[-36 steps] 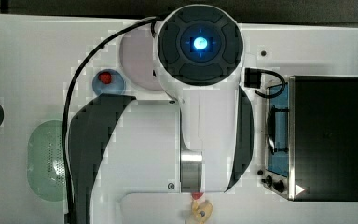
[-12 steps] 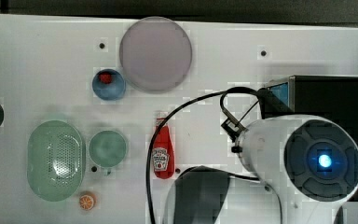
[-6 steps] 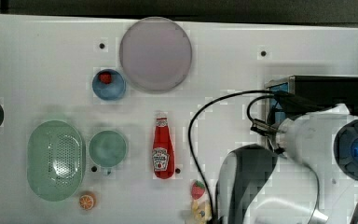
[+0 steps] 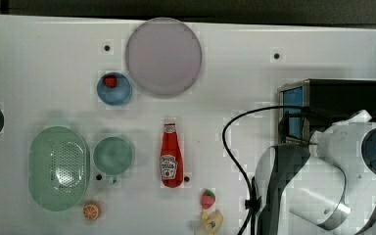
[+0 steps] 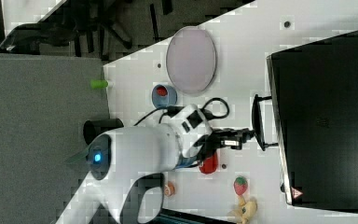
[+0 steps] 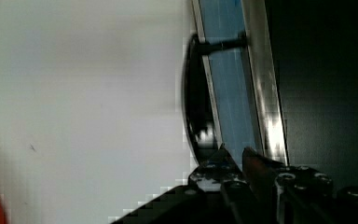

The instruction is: Flap open oven.

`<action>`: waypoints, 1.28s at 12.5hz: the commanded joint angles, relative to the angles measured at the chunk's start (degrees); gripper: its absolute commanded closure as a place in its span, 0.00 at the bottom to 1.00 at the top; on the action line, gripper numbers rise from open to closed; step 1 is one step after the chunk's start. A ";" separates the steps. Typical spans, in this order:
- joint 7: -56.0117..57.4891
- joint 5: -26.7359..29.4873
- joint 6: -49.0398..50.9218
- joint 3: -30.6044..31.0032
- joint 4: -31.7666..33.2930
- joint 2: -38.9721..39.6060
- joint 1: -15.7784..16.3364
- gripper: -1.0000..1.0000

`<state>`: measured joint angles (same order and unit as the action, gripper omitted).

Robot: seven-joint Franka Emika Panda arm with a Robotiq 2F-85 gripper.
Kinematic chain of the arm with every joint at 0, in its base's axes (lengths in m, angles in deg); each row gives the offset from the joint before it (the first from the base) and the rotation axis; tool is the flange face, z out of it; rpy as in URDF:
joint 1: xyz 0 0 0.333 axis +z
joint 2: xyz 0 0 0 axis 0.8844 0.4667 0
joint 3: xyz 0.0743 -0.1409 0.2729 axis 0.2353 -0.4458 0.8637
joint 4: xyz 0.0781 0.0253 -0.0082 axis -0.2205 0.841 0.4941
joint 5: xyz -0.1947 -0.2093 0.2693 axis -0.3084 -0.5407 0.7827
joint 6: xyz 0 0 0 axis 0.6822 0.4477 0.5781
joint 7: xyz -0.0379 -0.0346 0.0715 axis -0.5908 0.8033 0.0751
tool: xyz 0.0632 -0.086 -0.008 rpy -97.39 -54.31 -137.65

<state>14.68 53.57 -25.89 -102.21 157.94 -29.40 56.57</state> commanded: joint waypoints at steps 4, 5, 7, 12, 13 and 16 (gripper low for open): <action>4.32 0.65 -6.05 -0.75 0.71 3.11 0.23 0.83; 4.35 0.65 -7.20 -0.76 1.02 3.78 0.25 0.83; 4.35 0.67 -7.96 -0.66 1.74 4.96 0.41 0.83; 4.31 0.63 -11.25 0.37 2.97 6.79 0.67 0.83; 4.10 0.59 -11.37 0.96 3.39 6.76 0.95 0.83; 2.54 -0.94 -11.48 3.42 5.22 6.78 2.48 0.83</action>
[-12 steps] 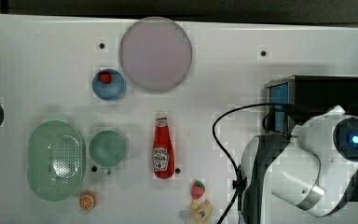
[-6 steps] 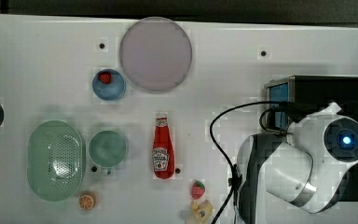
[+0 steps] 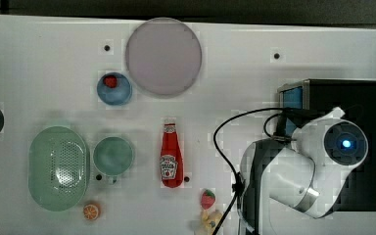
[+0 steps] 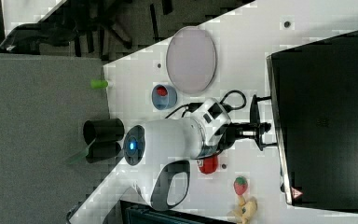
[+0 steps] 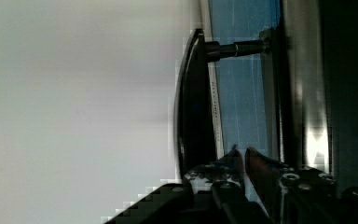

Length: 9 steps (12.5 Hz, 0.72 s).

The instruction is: Flap open oven.

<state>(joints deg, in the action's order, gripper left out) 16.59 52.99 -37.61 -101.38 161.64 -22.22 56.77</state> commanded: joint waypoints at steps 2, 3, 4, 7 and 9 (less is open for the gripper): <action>-3.21 -6.08 -0.26 4.44 2.68 -0.35 3.52 0.83; -7.17 -9.28 -0.33 5.24 3.20 -0.29 4.04 0.83; -11.66 -12.54 -0.36 6.06 3.58 -0.07 4.51 0.83; -24.38 -23.73 -0.28 8.41 4.04 1.71 5.86 0.83; -31.69 -30.02 0.07 10.05 4.11 3.61 6.77 0.83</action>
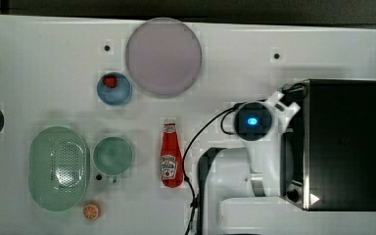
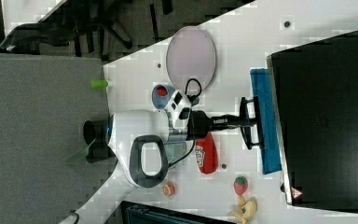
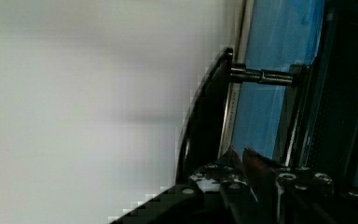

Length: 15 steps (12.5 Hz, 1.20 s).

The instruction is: Flap open oven.

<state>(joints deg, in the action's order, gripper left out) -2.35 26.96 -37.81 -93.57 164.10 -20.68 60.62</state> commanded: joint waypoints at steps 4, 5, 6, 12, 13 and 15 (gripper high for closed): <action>-29.03 -14.34 0.95 4.58 1.41 7.35 5.44 0.83; -33.42 -16.99 1.67 5.05 1.30 8.69 6.33 0.83; -37.77 -19.57 2.71 5.39 1.06 9.98 7.31 0.83; -49.96 -25.72 6.90 5.70 -2.47 18.41 12.28 0.83; -49.96 -25.65 6.38 5.70 -3.12 19.60 12.32 0.83; -49.96 -25.65 4.78 5.55 -3.66 20.80 12.25 0.83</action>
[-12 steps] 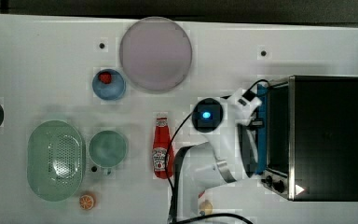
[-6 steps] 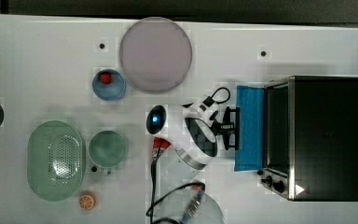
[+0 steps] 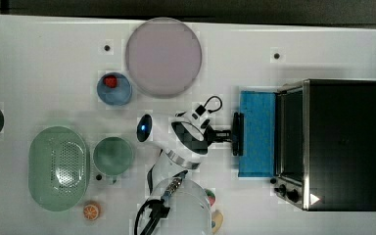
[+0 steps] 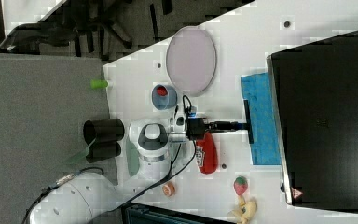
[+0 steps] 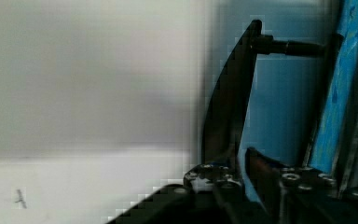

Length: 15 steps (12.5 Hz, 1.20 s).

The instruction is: Flap open oven.

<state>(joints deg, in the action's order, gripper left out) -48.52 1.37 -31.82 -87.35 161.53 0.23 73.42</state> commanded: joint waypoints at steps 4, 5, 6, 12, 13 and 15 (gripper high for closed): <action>-4.09 3.14 -6.05 -1.68 -1.62 -2.51 -0.86 0.83; -4.09 7.01 -7.34 -1.96 -1.60 -5.36 -1.07 0.83; -4.09 12.23 -7.39 -2.15 -1.40 -8.71 -1.29 0.83; -3.30 40.06 3.39 -4.85 -2.09 -30.85 -2.38 0.83; -3.31 42.30 6.40 -4.82 -2.83 -34.31 -2.35 0.83; -3.47 47.72 13.81 -4.50 -5.40 -40.25 -2.28 0.83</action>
<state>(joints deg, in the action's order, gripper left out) -49.94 47.78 -19.37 -91.02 156.38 -40.85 71.82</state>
